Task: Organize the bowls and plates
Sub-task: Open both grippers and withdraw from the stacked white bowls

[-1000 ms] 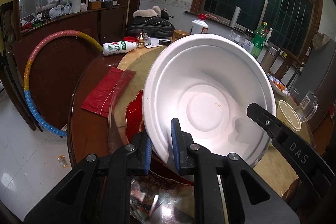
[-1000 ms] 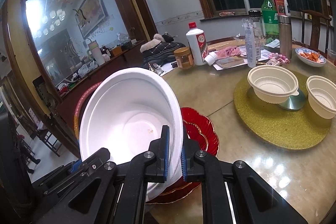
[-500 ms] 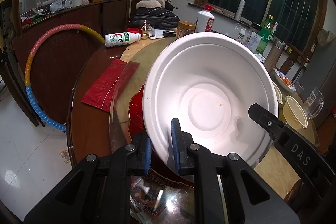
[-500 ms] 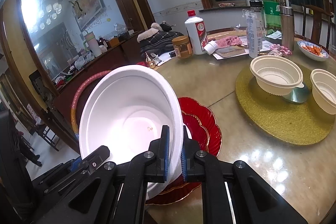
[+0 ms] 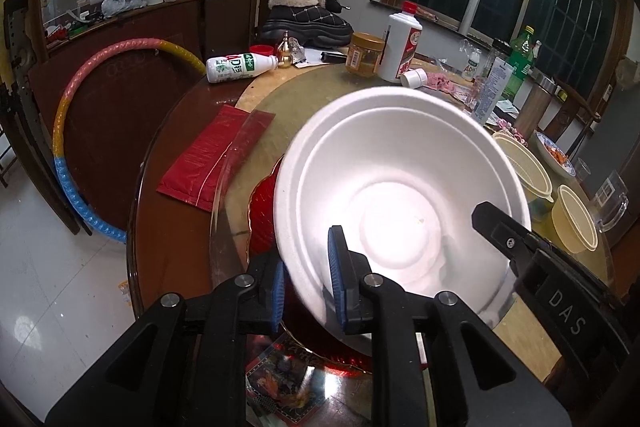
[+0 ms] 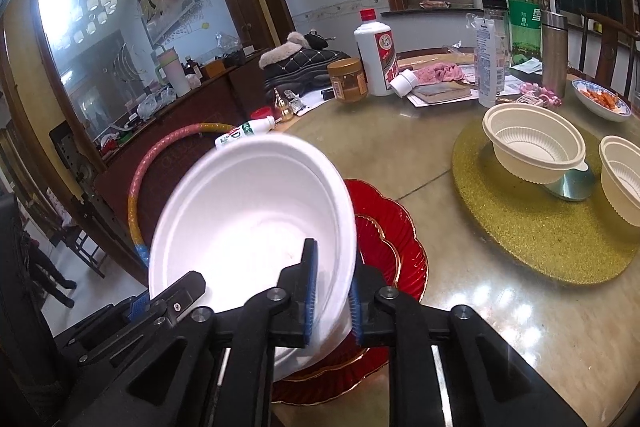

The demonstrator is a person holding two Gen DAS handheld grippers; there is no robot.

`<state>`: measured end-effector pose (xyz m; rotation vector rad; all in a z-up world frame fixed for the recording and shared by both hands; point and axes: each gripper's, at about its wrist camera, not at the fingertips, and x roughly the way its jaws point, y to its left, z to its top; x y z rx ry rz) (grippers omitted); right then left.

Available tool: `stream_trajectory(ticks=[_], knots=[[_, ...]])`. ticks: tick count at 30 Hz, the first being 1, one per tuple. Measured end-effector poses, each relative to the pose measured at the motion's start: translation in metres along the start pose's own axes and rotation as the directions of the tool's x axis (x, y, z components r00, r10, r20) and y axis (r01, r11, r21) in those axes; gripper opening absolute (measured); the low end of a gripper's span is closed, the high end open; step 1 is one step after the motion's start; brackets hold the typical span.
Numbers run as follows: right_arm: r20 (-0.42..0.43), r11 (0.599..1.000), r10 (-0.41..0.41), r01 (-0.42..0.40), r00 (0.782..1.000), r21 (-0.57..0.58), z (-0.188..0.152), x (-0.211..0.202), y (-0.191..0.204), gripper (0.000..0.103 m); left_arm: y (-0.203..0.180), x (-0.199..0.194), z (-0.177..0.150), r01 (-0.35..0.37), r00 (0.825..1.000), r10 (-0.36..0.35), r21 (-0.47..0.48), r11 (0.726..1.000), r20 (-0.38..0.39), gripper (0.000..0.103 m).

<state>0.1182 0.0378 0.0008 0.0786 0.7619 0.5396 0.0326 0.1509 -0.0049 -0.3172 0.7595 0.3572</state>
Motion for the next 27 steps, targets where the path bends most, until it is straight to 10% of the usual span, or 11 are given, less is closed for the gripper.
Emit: stream_trajectory(ticks=[9, 17, 27], knots=[[-0.009, 1.000, 0.024, -0.024, 1.000, -0.007, -0.002, 0.003, 0.000, 0.045, 0.006, -0.004, 0.002, -0.020, 1.000, 0.021, -0.042, 0.999, 0.023, 0.033], [0.099, 0.998, 0.018, -0.024, 0.995, 0.059, 0.008, -0.030, -0.023, 0.084, 0.013, -0.036, 0.014, 0.019, 0.985, 0.012, -0.177, 0.984, 0.174, 0.075], [0.178, 0.913, 0.001, -0.074, 0.984, 0.401, 0.010, -0.080, -0.144, 0.086, -0.076, -0.043, 0.024, 0.189, 0.967, -0.186, 0.000, 0.982, 0.173, 0.083]])
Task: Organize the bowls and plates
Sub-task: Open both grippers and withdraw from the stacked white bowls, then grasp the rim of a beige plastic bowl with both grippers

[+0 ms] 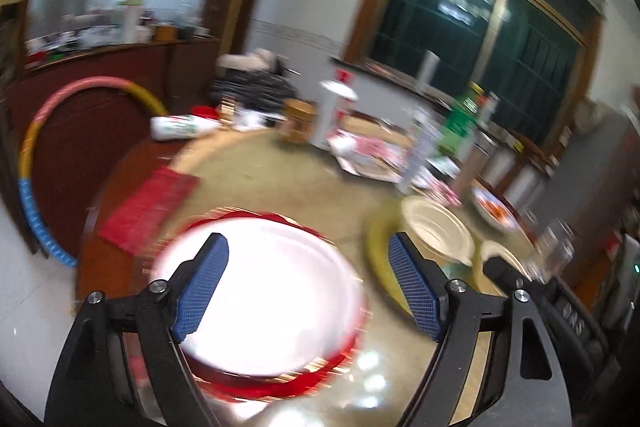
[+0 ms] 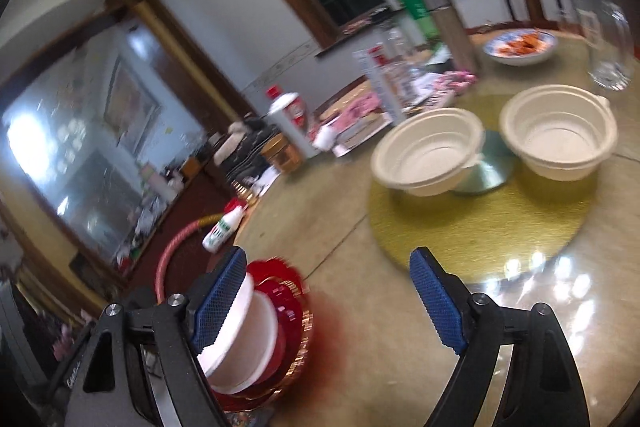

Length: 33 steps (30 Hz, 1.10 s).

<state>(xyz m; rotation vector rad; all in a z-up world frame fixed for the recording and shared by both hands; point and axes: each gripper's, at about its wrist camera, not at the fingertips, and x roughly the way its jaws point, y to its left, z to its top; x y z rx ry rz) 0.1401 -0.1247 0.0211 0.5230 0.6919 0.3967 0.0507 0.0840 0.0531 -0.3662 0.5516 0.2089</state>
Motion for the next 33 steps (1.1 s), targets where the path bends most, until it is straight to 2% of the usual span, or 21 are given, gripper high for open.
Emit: stream_trajectory(ticks=[4, 7, 10, 11, 13, 18, 19, 22, 28, 30, 31, 32, 33], knots=[[0.015, 0.993, -0.053, 0.051, 0.998, 0.106, 0.017, -0.020, -0.051, 0.086, -0.047, 0.021, -0.008, 0.098, 0.991, -0.092, 0.064, 0.993, -0.101, 0.083], [0.034, 0.978, -0.103, 0.095, 0.994, 0.188, 0.029, -0.038, -0.092, 0.086, -0.087, 0.041, -0.015, 0.166, 0.973, -0.146, 0.100, 0.981, -0.179, 0.083], [0.039, 0.956, -0.167, 0.152, 0.985, 0.249, 0.044, -0.052, -0.131, 0.086, -0.125, 0.066, -0.021, 0.209, 0.948, -0.173, 0.112, 0.971, -0.267, 0.082], [0.035, 0.945, -0.191, 0.175, 0.981, 0.277, 0.052, -0.056, -0.148, 0.087, -0.142, 0.077, -0.025, 0.233, 0.931, -0.189, 0.110, 0.966, -0.311, 0.082], [0.026, 0.928, -0.224, 0.205, 0.974, 0.311, 0.064, -0.059, -0.172, 0.087, -0.164, 0.089, -0.031, 0.257, 0.915, -0.203, 0.114, 0.960, -0.349, 0.082], [-0.013, 0.900, -0.259, 0.246, 0.966, 0.359, 0.088, -0.055, -0.220, 0.085, -0.212, 0.132, -0.043, 0.265, 0.877, -0.195, 0.103, 0.959, -0.438, 0.082], [-0.022, 0.898, -0.261, 0.251, 0.965, 0.363, 0.092, -0.052, -0.226, 0.084, -0.217, 0.140, -0.044, 0.256, 0.874, -0.188, 0.097, 0.962, -0.447, 0.082], [-0.048, 0.890, -0.255, 0.254, 0.966, 0.379, 0.104, -0.040, -0.243, 0.075, -0.231, 0.161, -0.048, 0.218, 0.876, -0.157, 0.085, 0.972, -0.457, 0.082], [-0.093, 0.877, -0.276, 0.291, 0.957, 0.383, 0.113, -0.008, -0.255, 0.062, -0.248, 0.185, -0.060, 0.192, 0.869, -0.120, 0.102, 0.976, -0.480, 0.082], [-0.107, 0.871, -0.288, 0.307, 0.952, 0.384, 0.112, 0.001, -0.259, 0.046, -0.249, 0.193, -0.064, 0.170, 0.867, -0.101, 0.099, 0.980, -0.488, 0.082], [-0.122, 0.870, -0.293, 0.317, 0.948, 0.377, 0.111, 0.006, -0.260, 0.015, -0.249, 0.196, -0.066, 0.173, 0.863, -0.098, 0.107, 0.979, -0.496, 0.066], [-0.140, 0.878, -0.286, 0.317, 0.948, 0.358, 0.109, 0.010, -0.259, 0.011, -0.253, 0.199, -0.067, 0.183, 0.857, -0.083, 0.148, 0.972, -0.508, 0.013], [-0.152, 0.886, -0.274, 0.310, 0.950, 0.344, 0.108, 0.013, -0.258, 0.011, -0.261, 0.200, -0.070, 0.223, 0.844, -0.076, 0.219, 0.950, -0.531, 0.016]])
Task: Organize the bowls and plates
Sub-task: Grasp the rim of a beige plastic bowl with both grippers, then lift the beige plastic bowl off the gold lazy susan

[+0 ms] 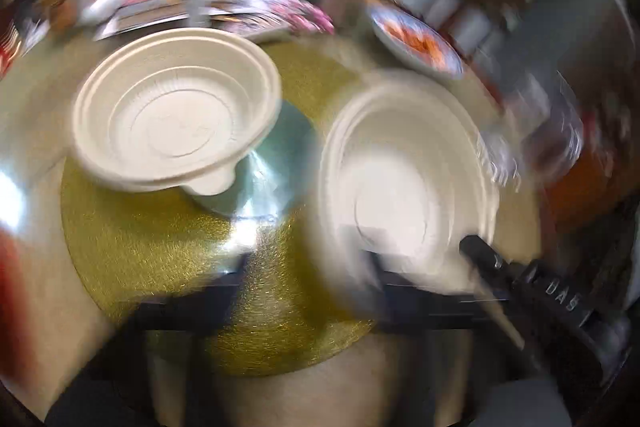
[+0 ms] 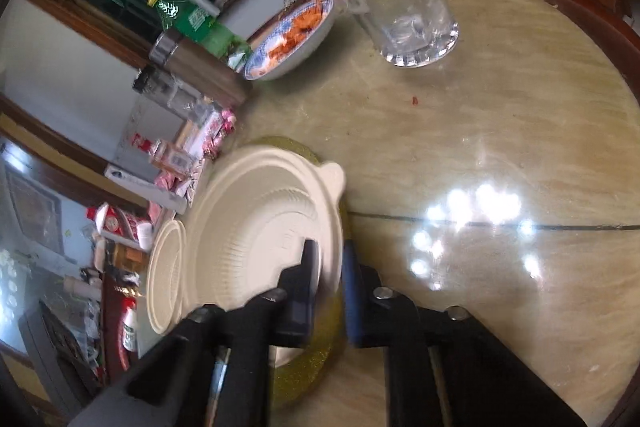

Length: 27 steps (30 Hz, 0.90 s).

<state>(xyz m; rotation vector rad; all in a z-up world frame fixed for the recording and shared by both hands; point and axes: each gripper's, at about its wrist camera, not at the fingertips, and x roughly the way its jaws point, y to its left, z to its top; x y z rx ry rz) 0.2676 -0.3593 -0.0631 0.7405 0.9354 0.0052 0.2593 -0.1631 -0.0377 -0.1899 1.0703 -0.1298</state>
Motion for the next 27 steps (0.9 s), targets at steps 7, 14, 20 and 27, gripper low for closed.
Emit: stream_trajectory(ticks=[7, 14, 20, 27], knots=[[0.035, 0.999, -0.006, 0.007, 0.999, -0.044, -0.034, -0.024, 0.003, 0.010, 0.006, -0.018, -0.022, 0.019, 1.000, -0.019, 0.001, 1.000, 0.016, 0.014], [0.071, 0.998, -0.016, 0.020, 0.997, -0.057, -0.067, -0.056, 0.001, 0.010, 0.006, -0.045, -0.053, 0.035, 0.998, -0.038, 0.054, 0.998, 0.052, 0.014], [0.099, 0.995, -0.034, 0.043, 0.994, -0.086, -0.092, -0.078, 0.005, 0.010, 0.017, -0.054, -0.069, 0.060, 0.997, -0.062, 0.048, 0.997, 0.044, 0.014], [0.093, 0.994, -0.029, 0.038, 0.995, -0.098, -0.114, -0.085, 0.009, 0.010, 0.031, -0.064, -0.083, 0.061, 0.997, -0.063, 0.042, 0.997, 0.048, 0.014]])
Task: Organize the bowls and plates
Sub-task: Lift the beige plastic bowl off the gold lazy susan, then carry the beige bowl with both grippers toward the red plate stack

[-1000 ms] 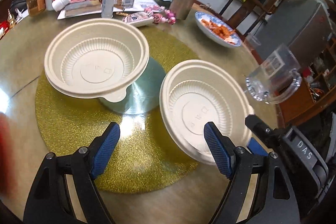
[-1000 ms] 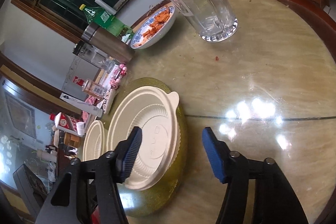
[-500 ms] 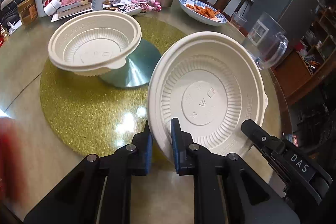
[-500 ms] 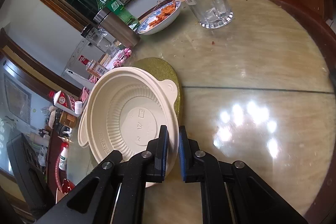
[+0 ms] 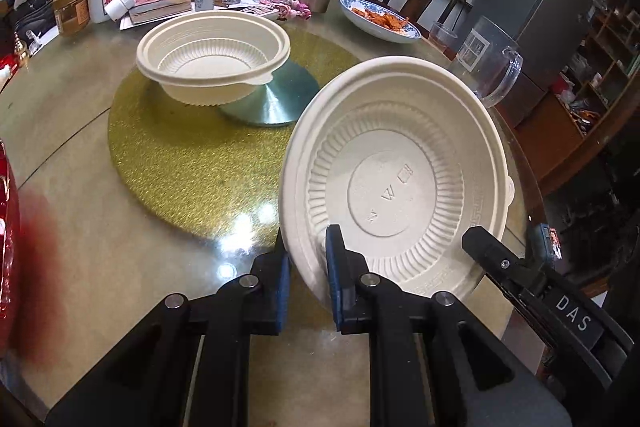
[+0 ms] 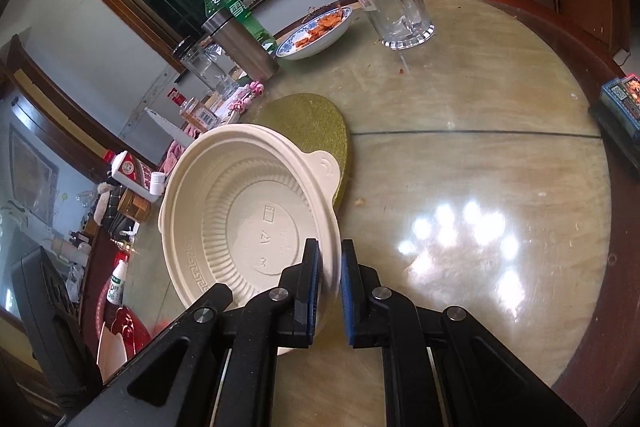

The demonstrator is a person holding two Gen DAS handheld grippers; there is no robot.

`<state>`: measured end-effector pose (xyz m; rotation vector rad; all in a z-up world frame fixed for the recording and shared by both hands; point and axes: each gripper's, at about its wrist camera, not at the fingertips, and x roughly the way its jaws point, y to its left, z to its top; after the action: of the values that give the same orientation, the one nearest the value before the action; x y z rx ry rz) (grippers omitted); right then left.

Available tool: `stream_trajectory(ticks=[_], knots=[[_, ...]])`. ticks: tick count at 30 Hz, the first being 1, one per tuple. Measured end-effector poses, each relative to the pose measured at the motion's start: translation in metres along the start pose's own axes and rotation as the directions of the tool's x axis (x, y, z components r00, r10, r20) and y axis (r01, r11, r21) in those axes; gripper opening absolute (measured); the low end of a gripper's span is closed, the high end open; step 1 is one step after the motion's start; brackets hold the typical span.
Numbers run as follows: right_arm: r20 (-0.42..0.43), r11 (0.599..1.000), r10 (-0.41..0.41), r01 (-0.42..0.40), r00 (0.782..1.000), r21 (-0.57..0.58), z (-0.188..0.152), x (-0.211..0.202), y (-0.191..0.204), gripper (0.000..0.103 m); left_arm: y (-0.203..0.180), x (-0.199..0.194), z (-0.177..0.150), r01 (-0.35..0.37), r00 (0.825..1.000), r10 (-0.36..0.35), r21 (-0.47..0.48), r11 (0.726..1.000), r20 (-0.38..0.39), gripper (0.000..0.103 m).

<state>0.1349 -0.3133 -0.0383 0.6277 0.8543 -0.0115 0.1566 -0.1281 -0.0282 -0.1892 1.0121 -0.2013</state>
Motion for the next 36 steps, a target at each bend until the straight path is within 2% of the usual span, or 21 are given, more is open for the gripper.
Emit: stream_trajectory(ticks=[9, 36], knots=[[-0.011, 0.999, 0.015, -0.015, 1.000, -0.036, -0.015, -0.003, 0.016, 0.010, 0.017, -0.010, -0.009, -0.011, 1.000, 0.011, -0.026, 1.000, 0.014, 0.015], [-0.022, 0.996, 0.038, -0.040, 0.999, -0.077, -0.025, 0.002, 0.031, 0.010, 0.035, -0.020, -0.017, -0.014, 0.999, 0.015, -0.064, 0.998, 0.030, 0.015]])
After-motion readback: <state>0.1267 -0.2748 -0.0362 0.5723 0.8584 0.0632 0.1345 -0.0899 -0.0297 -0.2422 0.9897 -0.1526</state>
